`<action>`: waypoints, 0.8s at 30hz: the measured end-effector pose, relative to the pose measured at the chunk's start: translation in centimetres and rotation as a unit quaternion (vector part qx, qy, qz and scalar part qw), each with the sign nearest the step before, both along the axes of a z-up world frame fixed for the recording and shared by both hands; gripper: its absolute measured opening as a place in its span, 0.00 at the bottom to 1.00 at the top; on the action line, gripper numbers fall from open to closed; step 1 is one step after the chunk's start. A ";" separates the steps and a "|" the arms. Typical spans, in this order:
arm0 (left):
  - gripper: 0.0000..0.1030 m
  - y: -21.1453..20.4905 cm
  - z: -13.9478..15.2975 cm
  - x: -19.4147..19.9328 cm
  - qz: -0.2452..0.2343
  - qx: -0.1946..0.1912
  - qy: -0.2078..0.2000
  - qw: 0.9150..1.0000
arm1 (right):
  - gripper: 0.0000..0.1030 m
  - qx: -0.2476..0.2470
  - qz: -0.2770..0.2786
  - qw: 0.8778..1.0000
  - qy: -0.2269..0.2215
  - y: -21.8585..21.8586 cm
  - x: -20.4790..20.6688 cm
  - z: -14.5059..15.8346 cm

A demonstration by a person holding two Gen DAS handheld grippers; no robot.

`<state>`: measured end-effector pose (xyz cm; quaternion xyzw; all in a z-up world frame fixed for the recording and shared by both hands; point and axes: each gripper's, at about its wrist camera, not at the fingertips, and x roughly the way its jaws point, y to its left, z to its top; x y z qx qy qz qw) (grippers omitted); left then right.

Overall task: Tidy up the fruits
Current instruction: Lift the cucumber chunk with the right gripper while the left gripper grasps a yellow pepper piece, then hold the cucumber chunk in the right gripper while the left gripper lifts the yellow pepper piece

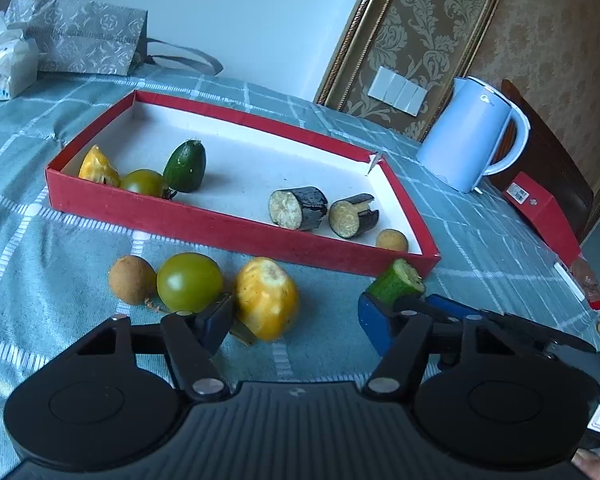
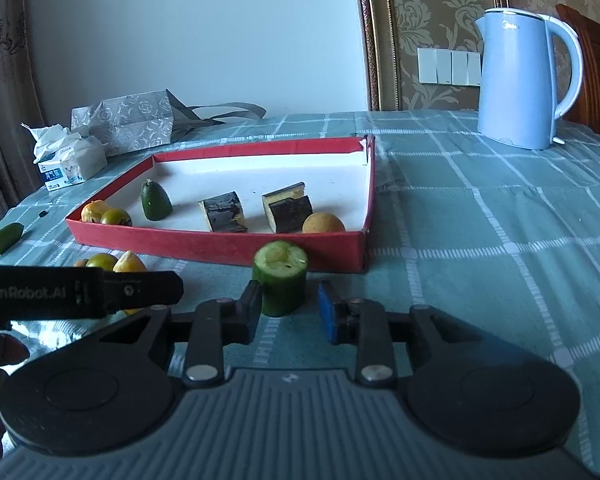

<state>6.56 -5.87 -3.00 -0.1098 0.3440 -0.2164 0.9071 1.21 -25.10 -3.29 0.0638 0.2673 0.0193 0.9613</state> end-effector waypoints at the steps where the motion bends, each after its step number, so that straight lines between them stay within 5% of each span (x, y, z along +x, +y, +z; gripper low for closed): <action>1: 0.63 0.0 0.0 0.1 0.002 0.001 0.001 1.000 | 0.34 0.000 -0.003 1.000 0.000 0.0 0.0 0.0; 4: 0.63 -0.4 0.1 0.3 0.006 0.012 0.004 1.000 | 0.53 0.000 -0.016 1.000 -0.001 -0.2 -0.1 0.0; 11: 0.38 -1.5 0.0 -0.1 0.013 0.078 -0.020 0.997 | 0.53 0.002 -0.018 1.000 -0.002 -0.4 -0.1 0.0; 16: 0.27 -1.0 -0.1 0.0 0.010 0.079 -0.024 0.997 | 0.53 0.002 -0.024 1.000 -0.001 -0.6 -0.1 0.0; 24: 0.25 -1.4 -0.2 -1.4 0.003 0.106 -0.063 0.992 | 0.53 0.009 -0.022 1.000 -0.004 -0.7 -0.1 0.0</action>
